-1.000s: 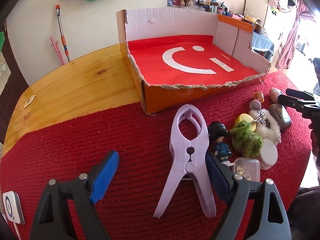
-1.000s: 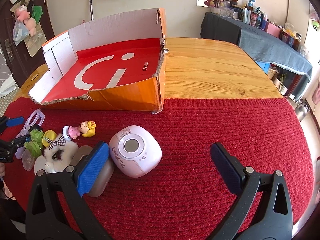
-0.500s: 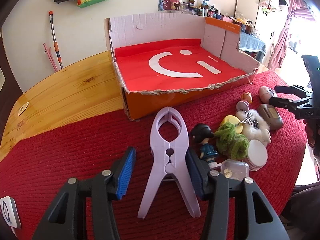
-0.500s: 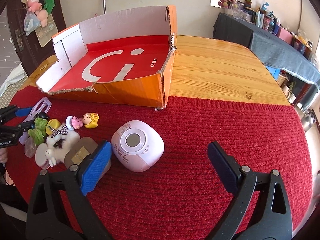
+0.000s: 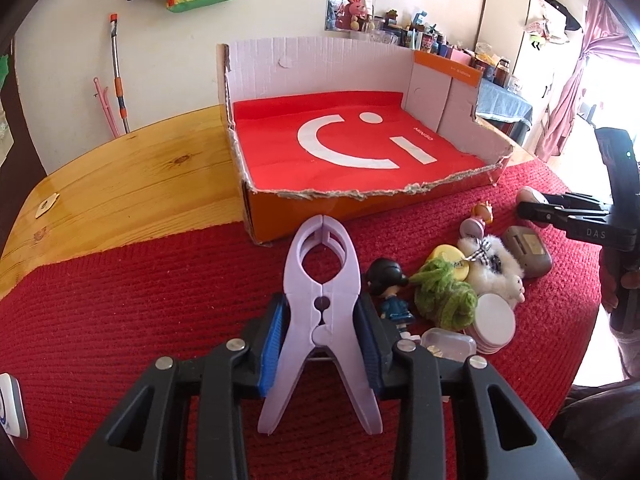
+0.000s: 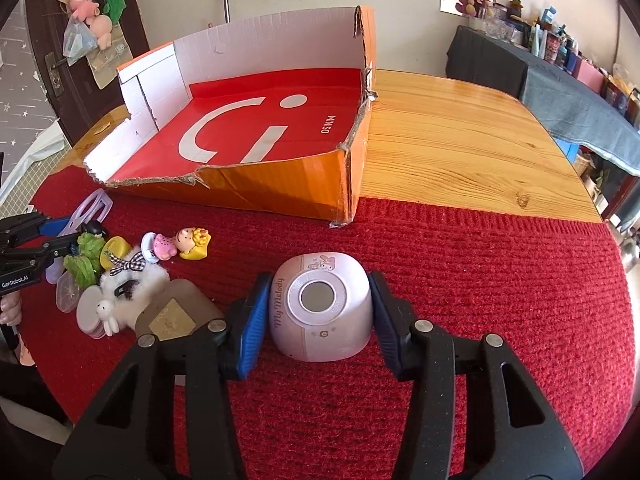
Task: Organize objects
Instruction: 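Carry the clip with the left tool while the right tool carries the speaker into the box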
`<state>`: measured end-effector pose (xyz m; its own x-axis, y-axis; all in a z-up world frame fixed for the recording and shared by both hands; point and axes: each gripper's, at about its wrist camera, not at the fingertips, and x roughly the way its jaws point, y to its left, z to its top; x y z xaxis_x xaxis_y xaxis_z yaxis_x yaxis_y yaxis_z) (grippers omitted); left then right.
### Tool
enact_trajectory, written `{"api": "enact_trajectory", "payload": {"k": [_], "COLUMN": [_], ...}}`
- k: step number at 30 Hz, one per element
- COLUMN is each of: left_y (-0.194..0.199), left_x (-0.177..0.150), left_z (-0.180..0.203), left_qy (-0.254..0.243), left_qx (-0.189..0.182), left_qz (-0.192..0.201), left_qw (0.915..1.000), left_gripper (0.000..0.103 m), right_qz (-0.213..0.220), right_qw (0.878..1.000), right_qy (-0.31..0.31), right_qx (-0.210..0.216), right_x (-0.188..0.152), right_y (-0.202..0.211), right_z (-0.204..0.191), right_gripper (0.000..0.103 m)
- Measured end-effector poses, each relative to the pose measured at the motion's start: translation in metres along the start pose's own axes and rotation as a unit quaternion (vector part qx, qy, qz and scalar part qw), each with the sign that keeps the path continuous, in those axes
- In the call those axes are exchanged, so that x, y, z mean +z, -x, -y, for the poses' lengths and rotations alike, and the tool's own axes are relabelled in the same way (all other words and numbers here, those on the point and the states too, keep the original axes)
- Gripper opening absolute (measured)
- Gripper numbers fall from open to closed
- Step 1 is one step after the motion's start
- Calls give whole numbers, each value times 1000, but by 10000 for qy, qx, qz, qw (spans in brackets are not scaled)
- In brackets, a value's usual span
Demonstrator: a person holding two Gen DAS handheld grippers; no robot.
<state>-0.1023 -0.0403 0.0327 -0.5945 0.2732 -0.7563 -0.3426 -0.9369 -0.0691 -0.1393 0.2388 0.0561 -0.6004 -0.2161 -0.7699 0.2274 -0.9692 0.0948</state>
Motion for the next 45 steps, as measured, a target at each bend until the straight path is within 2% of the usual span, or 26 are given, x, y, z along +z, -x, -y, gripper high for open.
{"api": "enact_trajectory", "payload": {"k": [3, 7, 12, 16, 23, 27, 35, 39, 45], "left_y": [11, 18, 26, 42, 55, 37, -20, -47, -72], "left_x": [6, 9, 3, 6, 46, 77, 117, 121, 120], "left_z": [2, 5, 5, 5, 4, 3, -1, -2, -3], "left_qy": [16, -32, 37, 71, 148, 199, 239, 183, 57], "left_qx": [20, 24, 61, 64, -107, -248, -201, -83, 59], "left_qz": [150, 229, 225, 390, 773, 688, 111, -224, -471], "left_qw": [9999, 9997, 9997, 9992, 9968, 9971, 9995, 9995, 9989], "left_gripper": [36, 36, 36, 36, 36, 36, 36, 36, 36], "right_qz": [142, 354, 407, 445, 716, 747, 200, -205, -714], "right_qw": [9998, 9992, 9987, 9982, 9958, 9945, 9940, 9926, 9877], "right_qy": [-72, 126, 245, 255, 416, 600, 991, 1112, 1324], "right_qx": [126, 156, 194, 297, 389, 418, 420, 445, 431], "right_x": [4, 11, 13, 15, 37, 60, 99, 107, 111], "right_y": [12, 29, 34, 38, 47, 38, -12, -35, -58], "right_z": [-1, -13, -24, -28, -38, -44, -49, -45, -42], "right_gripper": [46, 46, 46, 46, 46, 46, 46, 46, 46]}}
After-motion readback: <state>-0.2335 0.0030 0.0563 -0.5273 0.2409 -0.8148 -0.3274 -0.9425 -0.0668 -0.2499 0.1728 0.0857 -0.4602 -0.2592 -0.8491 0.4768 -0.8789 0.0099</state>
